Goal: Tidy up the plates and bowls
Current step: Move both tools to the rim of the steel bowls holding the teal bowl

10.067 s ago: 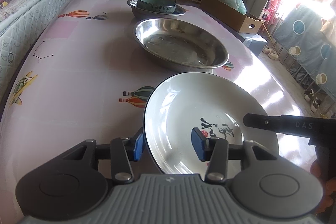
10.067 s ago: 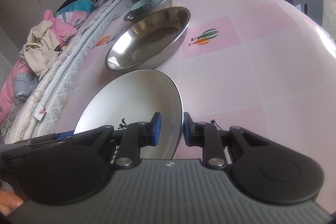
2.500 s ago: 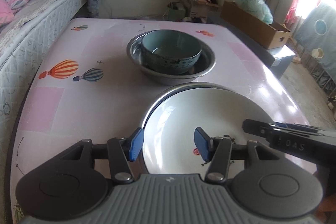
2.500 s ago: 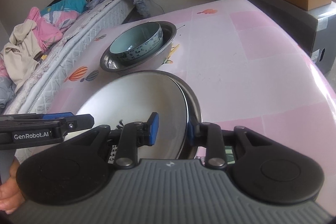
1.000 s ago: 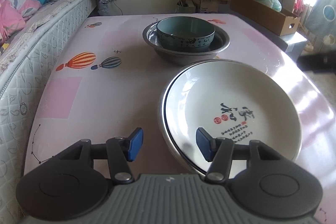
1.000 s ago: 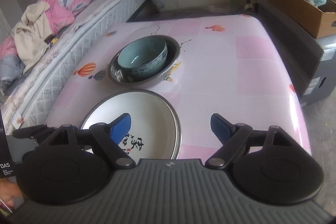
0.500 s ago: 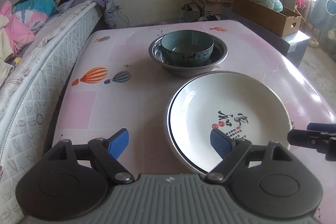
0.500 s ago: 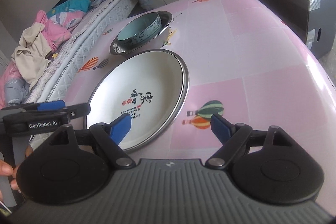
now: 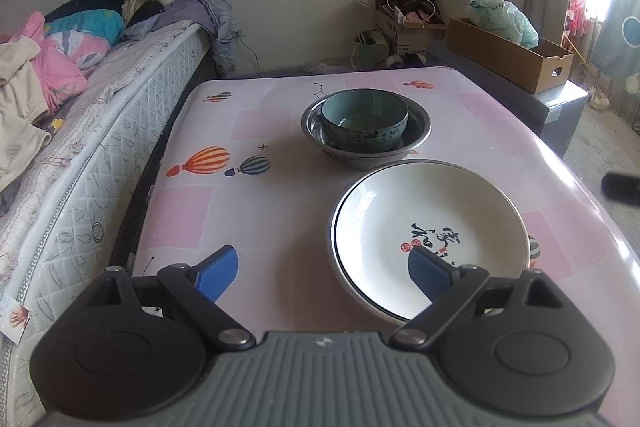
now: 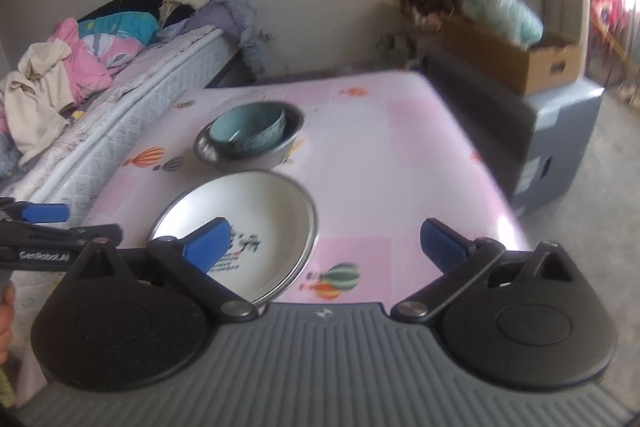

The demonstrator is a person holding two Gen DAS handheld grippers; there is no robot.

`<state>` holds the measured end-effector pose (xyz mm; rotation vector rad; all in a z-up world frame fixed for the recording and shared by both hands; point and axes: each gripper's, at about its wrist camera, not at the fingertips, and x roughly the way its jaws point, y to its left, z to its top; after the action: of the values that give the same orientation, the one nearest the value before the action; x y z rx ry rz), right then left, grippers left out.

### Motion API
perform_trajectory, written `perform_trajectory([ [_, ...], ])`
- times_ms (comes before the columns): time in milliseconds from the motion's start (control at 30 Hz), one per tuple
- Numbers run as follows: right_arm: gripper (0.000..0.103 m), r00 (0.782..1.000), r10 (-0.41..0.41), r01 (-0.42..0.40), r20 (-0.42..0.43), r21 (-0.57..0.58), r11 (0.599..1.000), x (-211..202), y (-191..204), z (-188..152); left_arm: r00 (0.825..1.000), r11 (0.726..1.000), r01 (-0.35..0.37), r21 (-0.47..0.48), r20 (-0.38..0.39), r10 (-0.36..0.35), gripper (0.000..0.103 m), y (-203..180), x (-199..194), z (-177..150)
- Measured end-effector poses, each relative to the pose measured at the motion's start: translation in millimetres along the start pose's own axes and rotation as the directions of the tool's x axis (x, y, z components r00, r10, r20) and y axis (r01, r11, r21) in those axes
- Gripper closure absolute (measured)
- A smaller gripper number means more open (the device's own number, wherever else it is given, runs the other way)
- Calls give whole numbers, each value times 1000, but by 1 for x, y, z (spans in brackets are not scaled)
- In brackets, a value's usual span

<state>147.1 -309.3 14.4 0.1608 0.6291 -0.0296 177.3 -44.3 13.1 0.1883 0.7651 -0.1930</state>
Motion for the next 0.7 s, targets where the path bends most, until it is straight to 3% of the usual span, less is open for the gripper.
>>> perform_trajectory([
  [133, 1, 992, -91, 98, 86, -80, 992, -21, 3, 20, 1000, 1000, -4, -8, 11, 4, 9, 5, -5, 0],
  [367, 1, 964, -133, 169, 231, -144, 975, -51, -4, 55, 999, 999, 25, -39, 34, -24, 9, 22, 4, 6],
  [433, 1, 962, -84, 127, 260, -154, 980, -53, -7, 65, 998, 996, 47, -74, 36, -45, 9, 31, 12, 13],
  [533, 1, 959, 57, -14, 278, -155, 988, -46, -13, 82, 995, 988, 96, -123, 43, -92, 9, 44, 30, 28],
  [700, 1, 970, 160, -150, 182, -69, 986, 12, -19, 117, 989, 970, 148, -193, 47, -142, 9, 63, 70, 63],
])
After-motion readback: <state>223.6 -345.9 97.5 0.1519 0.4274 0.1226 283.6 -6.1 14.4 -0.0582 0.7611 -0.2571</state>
